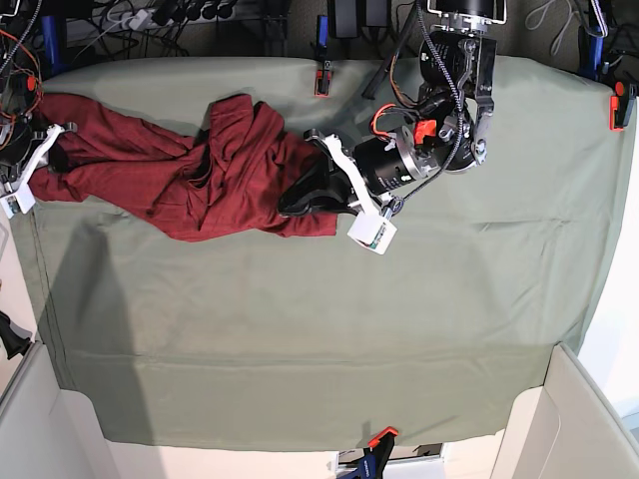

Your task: Fold the T-shirt properly

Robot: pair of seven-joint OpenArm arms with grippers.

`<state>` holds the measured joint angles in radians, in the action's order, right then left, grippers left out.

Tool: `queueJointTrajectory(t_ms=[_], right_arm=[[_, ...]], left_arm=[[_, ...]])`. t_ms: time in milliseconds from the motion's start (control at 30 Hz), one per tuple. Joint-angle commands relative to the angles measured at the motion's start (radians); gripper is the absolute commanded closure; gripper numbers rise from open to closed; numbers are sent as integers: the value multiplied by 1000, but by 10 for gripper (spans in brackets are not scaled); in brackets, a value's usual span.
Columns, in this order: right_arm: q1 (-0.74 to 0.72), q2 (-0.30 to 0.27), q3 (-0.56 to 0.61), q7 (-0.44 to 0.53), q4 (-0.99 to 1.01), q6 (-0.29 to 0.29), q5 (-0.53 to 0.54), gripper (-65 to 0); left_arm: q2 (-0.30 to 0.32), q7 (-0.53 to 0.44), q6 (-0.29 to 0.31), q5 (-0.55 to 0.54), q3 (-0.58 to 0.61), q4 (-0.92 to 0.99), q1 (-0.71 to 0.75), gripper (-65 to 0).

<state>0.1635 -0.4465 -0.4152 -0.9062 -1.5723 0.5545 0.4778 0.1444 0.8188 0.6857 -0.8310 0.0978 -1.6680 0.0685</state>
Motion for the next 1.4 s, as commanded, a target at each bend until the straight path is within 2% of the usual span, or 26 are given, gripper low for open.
queueJointTrajectory(t_ms=[0, 267, 433, 633, 933, 1200, 1367], right_arm=[[-8, -22, -17, 9, -12, -6, 3, 0], [-8, -15, -32, 9, -52, -8, 85, 0], [-7, 31, -32, 5, -167, -8, 91, 0], [-7, 148, -31, 5, -240, -8, 91, 0], [-5, 344, -9, 5, -372, -7, 85, 0], [-8, 454, 143, 21, -418, -8, 53, 0], [-8, 510, 275, 58, -445, -8, -4, 0]], left_arm=[[0, -17, 12, -25, -1, -22, -16, 0], [14, -18, 12, -5, -3, -22, -16, 0], [57, -18, 12, -6, -23, -22, -16, 0], [115, -17, 12, -11, -24, -22, -16, 0], [202, 11, 12, -101, -24, -22, -16, 0], [289, 54, 12, -179, -24, -21, -16, 0], [294, 62, 12, -182, -24, -22, -15, 0]])
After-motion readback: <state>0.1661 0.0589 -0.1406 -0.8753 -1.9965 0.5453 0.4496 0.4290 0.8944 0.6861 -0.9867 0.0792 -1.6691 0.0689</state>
